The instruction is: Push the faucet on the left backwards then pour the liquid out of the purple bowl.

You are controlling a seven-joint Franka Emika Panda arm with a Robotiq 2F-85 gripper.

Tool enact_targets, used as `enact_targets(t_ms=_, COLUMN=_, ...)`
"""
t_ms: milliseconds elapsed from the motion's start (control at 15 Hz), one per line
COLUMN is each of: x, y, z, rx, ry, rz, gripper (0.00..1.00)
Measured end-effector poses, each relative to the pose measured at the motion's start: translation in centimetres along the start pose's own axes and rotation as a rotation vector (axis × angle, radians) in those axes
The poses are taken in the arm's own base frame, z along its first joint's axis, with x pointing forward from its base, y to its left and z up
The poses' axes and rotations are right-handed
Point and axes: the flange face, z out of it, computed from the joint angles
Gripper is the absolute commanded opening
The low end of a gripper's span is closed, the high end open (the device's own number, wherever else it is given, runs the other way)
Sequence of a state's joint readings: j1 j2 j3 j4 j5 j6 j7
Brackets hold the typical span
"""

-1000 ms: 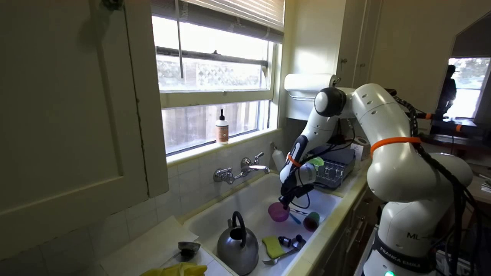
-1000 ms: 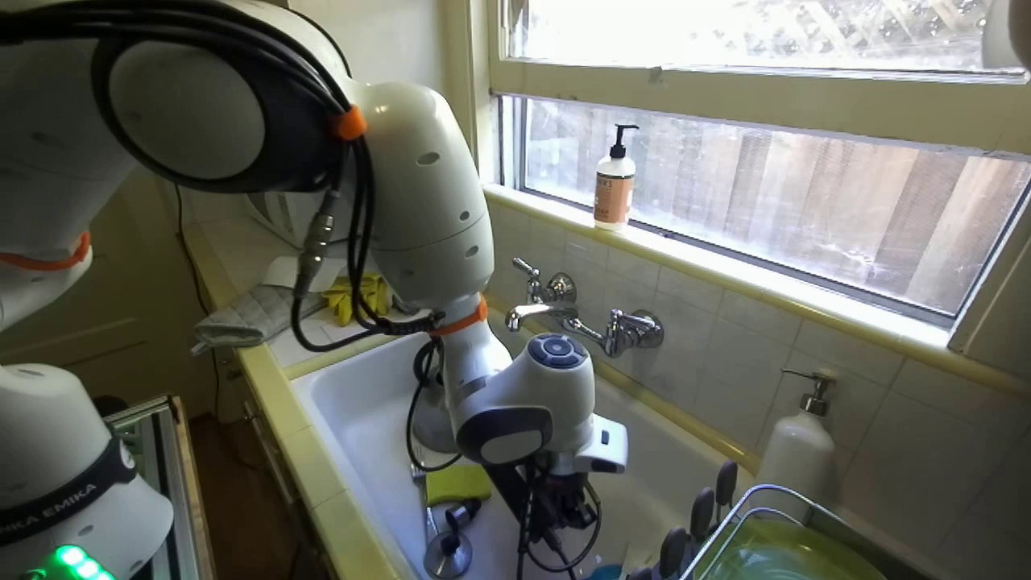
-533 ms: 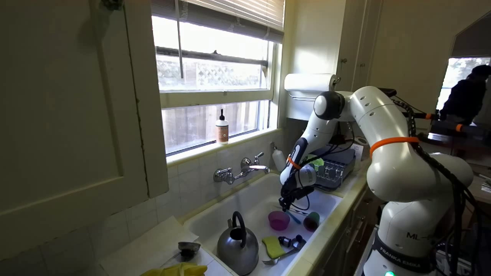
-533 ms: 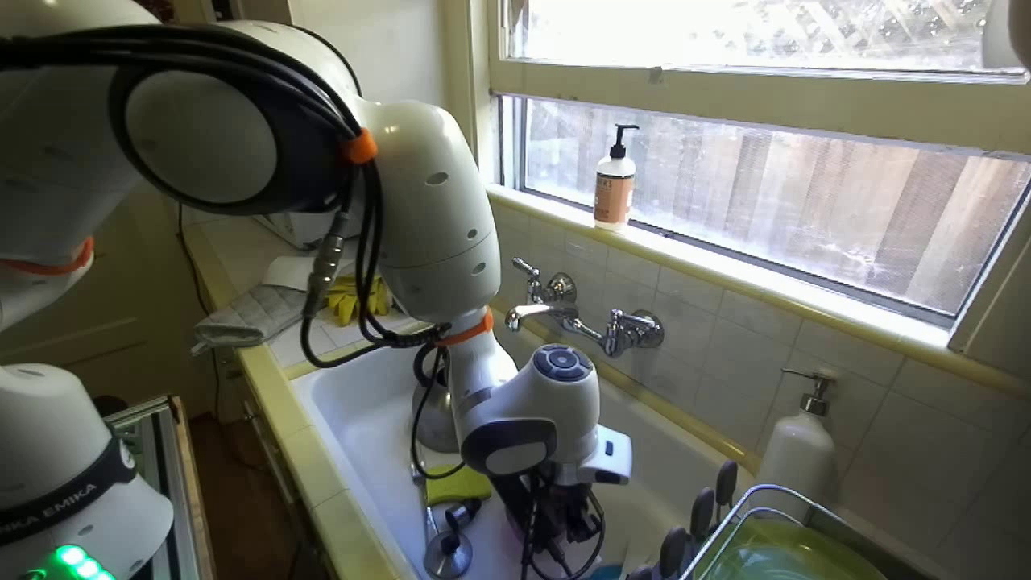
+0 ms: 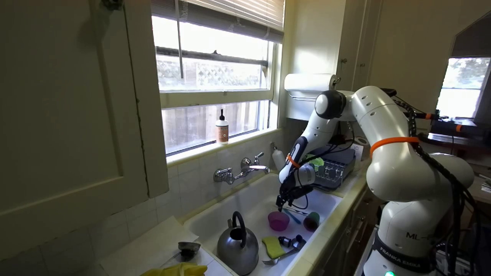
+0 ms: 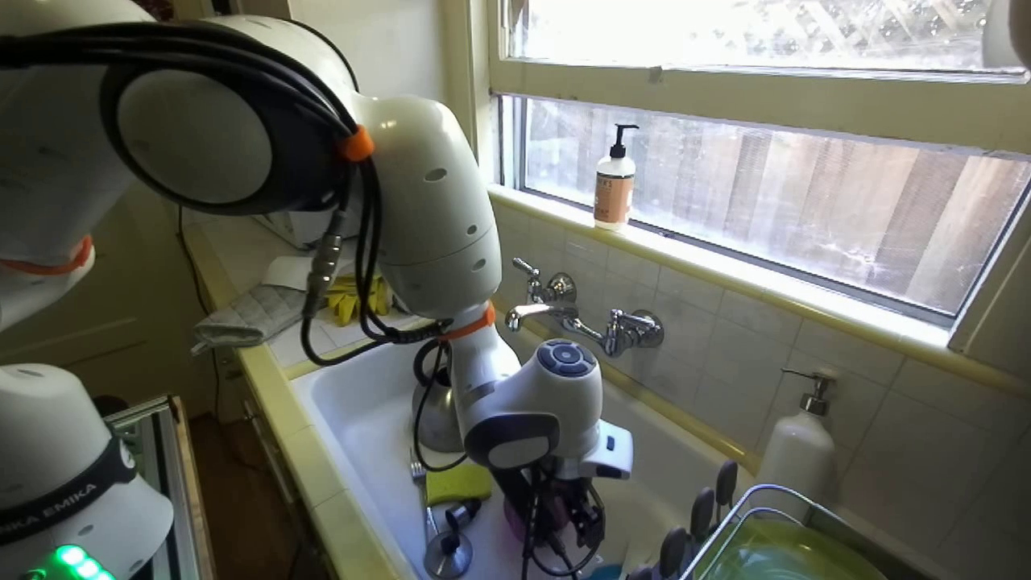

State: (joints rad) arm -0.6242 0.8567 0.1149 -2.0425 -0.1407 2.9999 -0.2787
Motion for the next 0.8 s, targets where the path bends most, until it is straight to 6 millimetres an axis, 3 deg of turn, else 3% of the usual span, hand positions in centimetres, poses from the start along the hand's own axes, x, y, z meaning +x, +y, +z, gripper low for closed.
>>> enact_targets(t_ms=800, x=0.2, y=-2.4, z=-5.0, rx=0.052, ry=-0.107, rz=-0.096, gripper=1.0)
